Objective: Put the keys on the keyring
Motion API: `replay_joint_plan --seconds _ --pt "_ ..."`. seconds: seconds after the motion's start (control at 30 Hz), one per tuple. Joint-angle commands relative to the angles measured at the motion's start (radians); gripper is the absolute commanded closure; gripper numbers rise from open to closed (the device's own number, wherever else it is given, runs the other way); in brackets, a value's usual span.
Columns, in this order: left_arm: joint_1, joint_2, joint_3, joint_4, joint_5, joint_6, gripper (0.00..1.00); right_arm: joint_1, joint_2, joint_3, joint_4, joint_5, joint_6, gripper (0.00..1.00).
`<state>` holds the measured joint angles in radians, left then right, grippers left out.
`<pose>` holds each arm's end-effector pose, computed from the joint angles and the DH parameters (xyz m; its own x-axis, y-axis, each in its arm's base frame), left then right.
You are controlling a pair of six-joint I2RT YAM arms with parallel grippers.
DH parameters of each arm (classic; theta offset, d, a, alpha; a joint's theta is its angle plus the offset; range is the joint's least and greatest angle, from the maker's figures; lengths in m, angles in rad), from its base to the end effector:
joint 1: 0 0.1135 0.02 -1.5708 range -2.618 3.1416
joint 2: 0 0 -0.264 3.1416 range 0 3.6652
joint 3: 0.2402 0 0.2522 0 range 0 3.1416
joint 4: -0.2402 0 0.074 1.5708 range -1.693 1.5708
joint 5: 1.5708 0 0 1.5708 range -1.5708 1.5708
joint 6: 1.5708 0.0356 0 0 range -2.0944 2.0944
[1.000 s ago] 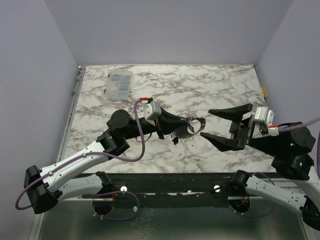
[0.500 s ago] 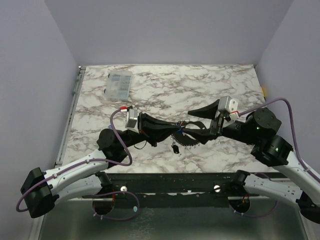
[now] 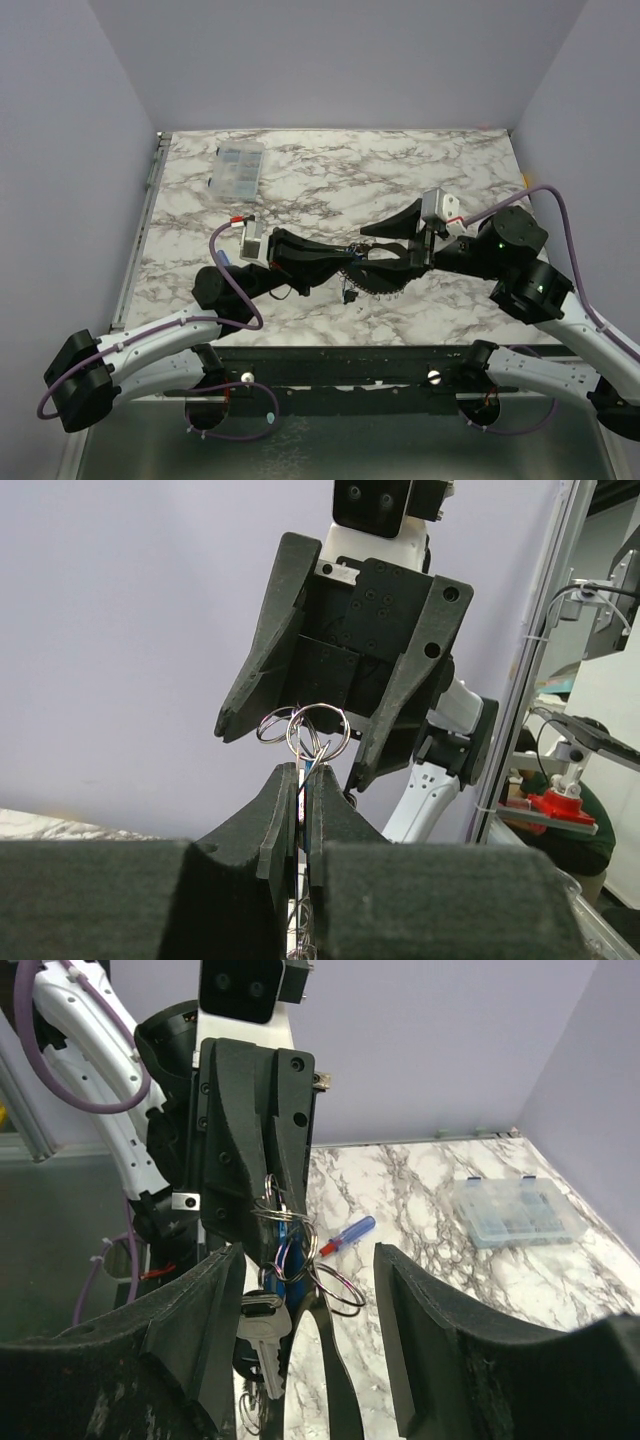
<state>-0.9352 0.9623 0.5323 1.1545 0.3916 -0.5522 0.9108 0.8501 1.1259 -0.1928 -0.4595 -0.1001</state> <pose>0.1059 -0.1664 0.3534 -0.1442 -0.6213 -0.7702 0.9841 -0.0084 -0.1774 0.0922 0.1445 0.4451 0.1484 0.0451 -0.9879 -0.9691 0.2059 -0.1362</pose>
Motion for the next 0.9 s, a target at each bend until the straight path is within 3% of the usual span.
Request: replay_joint_plan --seconds 0.0,0.57,0.7,0.87 --pt "0.001 0.008 -0.003 0.109 -0.033 -0.028 1.00 0.008 0.013 0.026 0.043 -0.072 0.027 0.39" --pt "0.001 0.026 -0.017 0.134 -0.095 -0.026 1.00 0.008 0.047 -0.030 0.180 -0.080 0.155 0.42" --pt "0.001 0.029 -0.020 0.134 -0.111 -0.022 1.00 0.008 0.071 -0.023 0.171 -0.111 0.168 0.57" --pt "0.001 0.028 -0.022 0.134 -0.123 -0.014 1.00 0.008 0.104 -0.006 0.129 -0.124 0.157 0.60"
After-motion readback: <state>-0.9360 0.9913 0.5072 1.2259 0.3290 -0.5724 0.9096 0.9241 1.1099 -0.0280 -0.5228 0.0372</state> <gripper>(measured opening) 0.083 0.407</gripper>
